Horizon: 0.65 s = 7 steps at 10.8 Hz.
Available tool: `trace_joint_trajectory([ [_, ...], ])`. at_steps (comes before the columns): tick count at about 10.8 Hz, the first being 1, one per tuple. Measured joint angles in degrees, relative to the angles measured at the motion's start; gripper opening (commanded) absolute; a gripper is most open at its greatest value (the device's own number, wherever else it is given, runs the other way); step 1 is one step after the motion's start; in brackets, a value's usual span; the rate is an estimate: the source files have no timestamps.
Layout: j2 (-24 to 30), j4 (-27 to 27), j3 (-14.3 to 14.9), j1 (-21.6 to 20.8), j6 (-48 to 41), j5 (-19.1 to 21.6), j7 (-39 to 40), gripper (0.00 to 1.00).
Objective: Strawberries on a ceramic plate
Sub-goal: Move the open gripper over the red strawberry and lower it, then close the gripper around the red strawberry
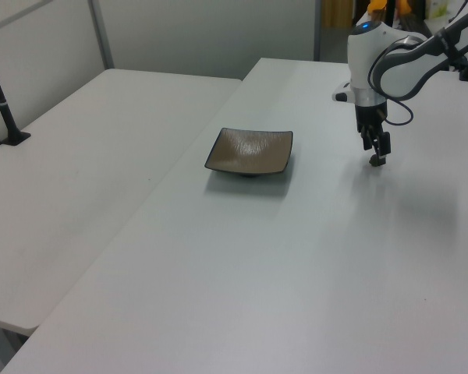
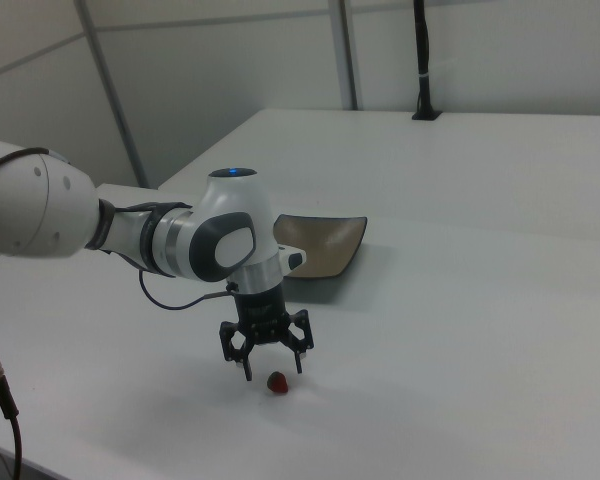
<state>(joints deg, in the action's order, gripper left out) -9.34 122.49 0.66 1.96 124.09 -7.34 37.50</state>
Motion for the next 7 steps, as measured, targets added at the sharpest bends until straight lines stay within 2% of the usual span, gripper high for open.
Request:
trace_joint_trajectory([
  [2, -0.2, 0.1, 0.0, 0.0, 0.0, -0.5, 0.1, 0.67],
  [4, -0.4, 0.2, 0.0, 0.0, 0.0, -1.0, 0.2, 0.61],
  [5, -0.6, 0.4, 0.0, 0.0, 0.0, -1.1, 0.2, 0.53],
  [7, -0.6, 1.0, 0.0, -0.1, 0.5, -1.7, 0.2, 0.25],
])
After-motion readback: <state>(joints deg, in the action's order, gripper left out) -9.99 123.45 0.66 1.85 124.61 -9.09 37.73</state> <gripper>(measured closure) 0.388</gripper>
